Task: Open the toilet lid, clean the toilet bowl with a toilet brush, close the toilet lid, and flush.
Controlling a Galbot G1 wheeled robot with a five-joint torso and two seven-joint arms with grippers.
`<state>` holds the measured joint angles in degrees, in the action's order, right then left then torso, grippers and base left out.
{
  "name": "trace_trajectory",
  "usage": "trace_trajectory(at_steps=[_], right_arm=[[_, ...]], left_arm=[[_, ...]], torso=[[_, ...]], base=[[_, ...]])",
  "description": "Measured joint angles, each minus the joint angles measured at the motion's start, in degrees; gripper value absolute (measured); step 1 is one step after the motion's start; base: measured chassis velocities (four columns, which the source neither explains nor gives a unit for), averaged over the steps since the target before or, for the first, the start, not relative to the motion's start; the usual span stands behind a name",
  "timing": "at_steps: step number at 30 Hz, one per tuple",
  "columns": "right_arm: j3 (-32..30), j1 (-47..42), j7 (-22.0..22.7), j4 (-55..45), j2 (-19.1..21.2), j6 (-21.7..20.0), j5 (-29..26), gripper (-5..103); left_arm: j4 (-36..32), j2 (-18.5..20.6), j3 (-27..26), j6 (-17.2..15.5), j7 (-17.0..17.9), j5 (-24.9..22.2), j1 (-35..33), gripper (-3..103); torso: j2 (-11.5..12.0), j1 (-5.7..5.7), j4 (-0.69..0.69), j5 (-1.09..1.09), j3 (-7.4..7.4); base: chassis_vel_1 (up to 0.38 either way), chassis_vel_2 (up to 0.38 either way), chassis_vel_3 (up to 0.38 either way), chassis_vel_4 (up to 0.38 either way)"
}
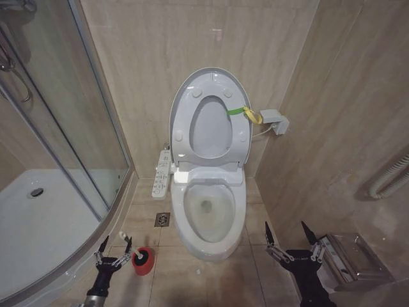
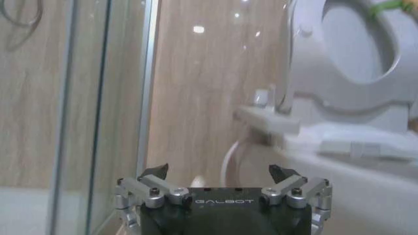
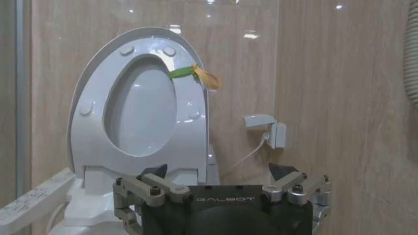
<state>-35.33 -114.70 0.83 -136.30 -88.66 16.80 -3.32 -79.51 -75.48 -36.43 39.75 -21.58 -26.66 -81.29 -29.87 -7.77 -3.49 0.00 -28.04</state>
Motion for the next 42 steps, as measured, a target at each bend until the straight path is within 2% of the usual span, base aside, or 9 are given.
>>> trace_trajectory(at_steps=[1, 7, 19, 23, 26, 34, 35, 42], right_arm=[[0.00, 0.00, -0.01, 0.00, 0.00, 0.00, 0.00, 100], [0.00, 0.00, 0.01, 0.00, 0.00, 0.00, 0.00, 100], [0.00, 0.00, 0.01, 0.00, 0.00, 0.00, 0.00, 100], [0.00, 0.00, 0.00, 0.00, 0.00, 0.00, 0.00, 100], [0.00, 0.00, 0.00, 0.00, 0.00, 0.00, 0.00, 100], [0.00, 0.00, 0.01, 0.00, 0.00, 0.00, 0.00, 100], [0.00, 0.00, 0.00, 0.00, 0.00, 0.00, 0.00, 100], [0.00, 0.00, 0.01, 0.00, 0.00, 0.00, 0.00, 100]], left_arm=[[-2.87, -0.44, 0.07, -0.64, 1.36, 1.40, -1.06, 99], [-8.04, -1.34, 0.58, -0.86, 3.86, 4.50, -3.24, 100], [-12.51, -1.43, 0.82, -2.24, 4.13, 7.23, -3.82, 99], [-13.47, -1.32, 1.45, -2.71, 5.05, 8.68, -3.97, 98], [-14.17, -1.14, 1.44, -3.09, 5.94, 8.80, -4.10, 95], [-14.98, -1.02, 1.03, -3.34, 6.40, 8.82, -4.34, 95], [-15.02, -1.16, 1.00, -3.27, 7.39, 9.61, -4.34, 98], [-15.25, -1.38, 0.87, -3.19, 7.71, 10.69, -4.57, 96]], torso=[[-0.01, 0.00, -0.02, 0.03, 0.01], [-0.01, 0.00, -0.02, 0.01, 0.00], [-1.33, -0.59, -0.03, 0.00, -0.70], [-3.69, -1.51, -0.02, 0.00, -2.16], [-4.45, -1.83, -0.03, 0.00, -2.60], [-5.94, -2.46, -0.02, 0.00, -3.45], [-6.60, -2.74, -0.02, 0.00, -3.83], [-8.57, -3.61, -0.02, 0.00, -4.94]], base=[[0.000, 0.000, 0.000, 0.000], [0.000, 0.000, 0.000, 0.000], [0.000, 0.000, 0.000, 0.000], [0.000, 0.000, 0.000, 0.000], [0.000, 0.000, 0.000, 0.000], [0.000, 0.000, 0.000, 0.000], [0.000, 0.000, 0.000, 0.000], [0.000, 0.000, 0.000, 0.000]])
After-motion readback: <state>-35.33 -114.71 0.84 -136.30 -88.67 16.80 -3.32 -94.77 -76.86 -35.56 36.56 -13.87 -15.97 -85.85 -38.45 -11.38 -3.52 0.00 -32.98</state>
